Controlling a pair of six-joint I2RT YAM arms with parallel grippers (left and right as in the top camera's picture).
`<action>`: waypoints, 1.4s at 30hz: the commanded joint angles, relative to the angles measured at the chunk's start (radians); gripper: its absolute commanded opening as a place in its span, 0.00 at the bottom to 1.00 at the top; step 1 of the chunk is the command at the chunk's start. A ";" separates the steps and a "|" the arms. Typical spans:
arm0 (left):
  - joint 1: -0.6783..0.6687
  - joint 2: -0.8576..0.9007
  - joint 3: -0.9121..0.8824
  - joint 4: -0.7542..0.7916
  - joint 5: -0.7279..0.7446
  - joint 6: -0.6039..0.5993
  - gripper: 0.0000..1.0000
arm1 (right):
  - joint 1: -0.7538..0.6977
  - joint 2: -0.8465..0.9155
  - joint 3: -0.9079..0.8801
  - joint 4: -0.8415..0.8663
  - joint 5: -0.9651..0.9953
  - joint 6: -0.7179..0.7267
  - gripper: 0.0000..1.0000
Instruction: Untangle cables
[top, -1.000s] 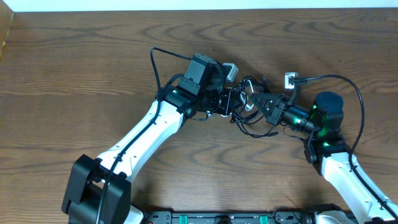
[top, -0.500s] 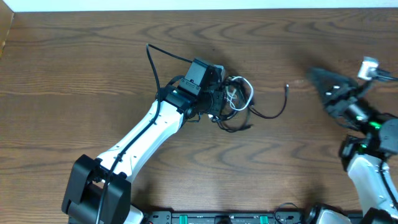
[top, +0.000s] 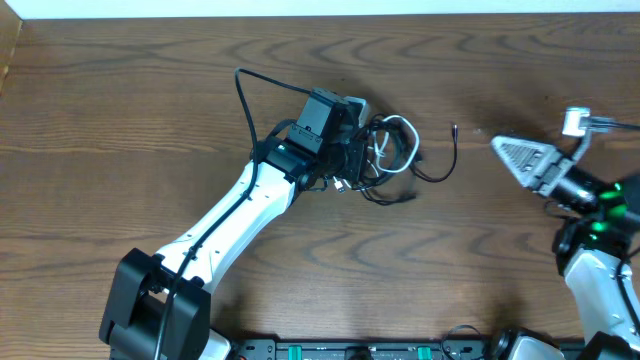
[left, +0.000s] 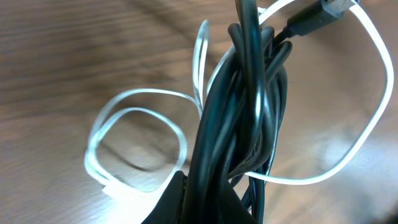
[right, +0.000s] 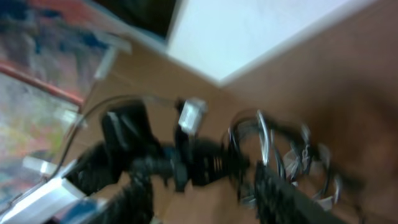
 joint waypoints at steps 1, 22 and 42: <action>0.002 -0.028 0.006 0.019 0.154 -0.023 0.07 | 0.079 0.000 0.001 -0.174 0.011 -0.214 0.51; 0.002 -0.028 0.006 0.021 0.216 -0.164 0.08 | 0.435 0.000 0.001 -0.452 0.475 -0.517 0.57; 0.001 -0.028 0.006 0.019 0.182 -0.171 0.07 | 0.419 0.000 0.001 -0.526 0.581 -0.357 0.46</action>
